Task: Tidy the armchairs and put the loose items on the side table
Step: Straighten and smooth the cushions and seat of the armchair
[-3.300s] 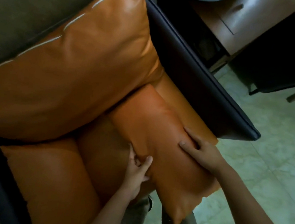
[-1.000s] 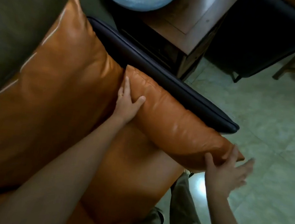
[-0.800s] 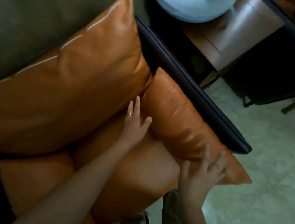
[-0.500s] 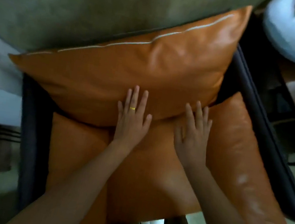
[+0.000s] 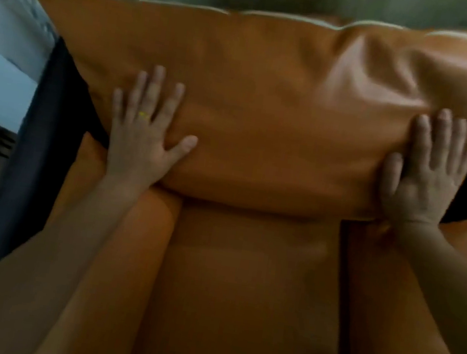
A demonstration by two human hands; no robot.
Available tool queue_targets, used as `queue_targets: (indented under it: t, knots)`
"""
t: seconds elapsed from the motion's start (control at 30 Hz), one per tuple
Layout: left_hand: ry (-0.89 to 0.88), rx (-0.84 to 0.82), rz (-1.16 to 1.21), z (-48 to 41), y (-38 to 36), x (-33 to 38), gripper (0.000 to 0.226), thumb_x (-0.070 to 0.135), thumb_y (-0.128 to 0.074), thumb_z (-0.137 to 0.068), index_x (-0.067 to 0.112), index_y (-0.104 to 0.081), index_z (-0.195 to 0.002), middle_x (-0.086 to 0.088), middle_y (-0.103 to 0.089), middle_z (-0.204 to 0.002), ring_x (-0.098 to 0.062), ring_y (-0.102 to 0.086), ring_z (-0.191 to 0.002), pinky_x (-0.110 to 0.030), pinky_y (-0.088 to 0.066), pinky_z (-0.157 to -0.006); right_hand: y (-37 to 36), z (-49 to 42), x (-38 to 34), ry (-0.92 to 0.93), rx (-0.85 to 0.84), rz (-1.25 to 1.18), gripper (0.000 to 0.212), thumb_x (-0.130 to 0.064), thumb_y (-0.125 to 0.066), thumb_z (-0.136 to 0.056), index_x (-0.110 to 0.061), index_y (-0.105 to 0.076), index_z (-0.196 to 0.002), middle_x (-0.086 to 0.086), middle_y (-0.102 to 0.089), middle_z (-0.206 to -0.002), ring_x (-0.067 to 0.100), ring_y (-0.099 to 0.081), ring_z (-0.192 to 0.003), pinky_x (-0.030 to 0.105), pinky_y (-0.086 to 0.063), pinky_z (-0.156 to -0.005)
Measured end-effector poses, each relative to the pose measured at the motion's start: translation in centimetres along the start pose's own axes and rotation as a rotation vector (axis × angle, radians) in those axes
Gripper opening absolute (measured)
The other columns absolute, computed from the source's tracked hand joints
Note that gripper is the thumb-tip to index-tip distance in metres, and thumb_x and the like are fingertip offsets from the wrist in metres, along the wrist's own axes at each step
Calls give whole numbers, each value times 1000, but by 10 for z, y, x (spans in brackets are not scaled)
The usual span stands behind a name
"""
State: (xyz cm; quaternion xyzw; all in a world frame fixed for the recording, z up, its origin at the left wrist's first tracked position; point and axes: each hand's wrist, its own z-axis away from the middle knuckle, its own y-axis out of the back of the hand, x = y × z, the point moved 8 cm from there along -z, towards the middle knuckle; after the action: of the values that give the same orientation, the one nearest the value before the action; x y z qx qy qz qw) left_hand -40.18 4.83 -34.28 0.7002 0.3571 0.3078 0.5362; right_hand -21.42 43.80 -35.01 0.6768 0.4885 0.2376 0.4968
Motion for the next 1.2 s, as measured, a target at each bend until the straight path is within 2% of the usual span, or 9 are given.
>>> queue_targets:
  t: [0.13, 0.3, 0.43, 0.53, 0.63, 0.73, 0.87, 0.97, 1.2]
  knots:
    - [185, 14, 142, 45, 5, 27, 96, 69, -53, -90, 23, -4, -159, -21, -2, -165, -39, -1, -153, -64, -8, -117, 20, 53, -8, -495, 128, -174, 68, -54, -34, -104, -19, -19, -160, 18, -11, -166, 40, -9, -153, 64, -14, -118]
    - [-227, -22, 152, 73, -37, 137, 93, 69, -56, -86, 39, -5, -157, -5, -5, -166, -23, 5, -154, -63, 1, -117, -29, 100, -129, -12, -45, -253, 72, -52, -55, -95, -25, -30, -156, 13, -12, -166, 38, -2, -154, 52, -1, -123]
    - [-402, 141, -83, 56, -81, 105, 84, 63, -54, -92, 37, -8, -157, 3, 9, -167, -14, 13, -152, -44, 7, -122, -79, 85, -94, 155, 28, -129, 75, -55, -57, -95, -33, -22, -157, 15, -24, -162, 19, 6, -154, 44, -1, -124]
    - [-380, 206, -182, 54, -98, 97, 82, 58, -49, -96, 37, 1, -157, 5, 25, -163, -14, 22, -150, -44, 10, -121, -93, 79, -71, 257, 73, -79, 77, -50, -58, -98, -40, -10, -158, 13, -27, -160, 11, 9, -153, 38, 3, -124]
    - [-178, 88, -67, 77, -108, 91, 88, 38, -60, -94, 40, 3, -156, 5, 14, -165, -14, 23, -150, -48, 10, -120, -88, 94, -49, 187, 26, -44, 73, -45, -54, -102, -42, -6, -157, 5, -22, -163, 12, 7, -153, 45, 0, -124]
    - [-13, -57, 29, 106, -112, 78, 100, 12, -70, -88, 37, -2, -157, 1, 3, -166, -25, 5, -154, -54, -5, -119, -79, 108, -35, 39, -102, -56, 68, -44, -47, -105, -42, -4, -157, -2, -6, -165, 25, -1, -154, 53, -2, -123]
    - [37, -356, 217, 130, -95, 89, 97, 19, -66, -89, 33, -1, -159, 2, 24, -164, -26, 17, -152, -55, -12, -122, -59, 135, -41, -307, -250, -184, 81, -28, -54, -100, -41, 1, -158, -5, 8, -168, 27, 5, -155, 52, -20, -122]
    - [42, -561, 334, 164, -75, 89, 89, 21, -61, -92, 37, -3, -158, 5, 26, -163, -21, 22, -151, -52, -20, -122, -56, 183, -57, -630, -524, -301, 88, -25, -60, -97, -40, 0, -159, -6, 8, -169, 25, 7, -155, 49, -32, -116]
    - [195, -580, 498, 238, 10, 65, 71, 28, -47, -100, 36, -6, -158, 18, 20, -163, -4, 23, -149, -26, -34, -114, -17, 232, -189, -298, -837, -410, 82, -20, -63, -95, -42, -11, -156, -12, -5, -167, 14, 2, -155, 46, -28, -117]
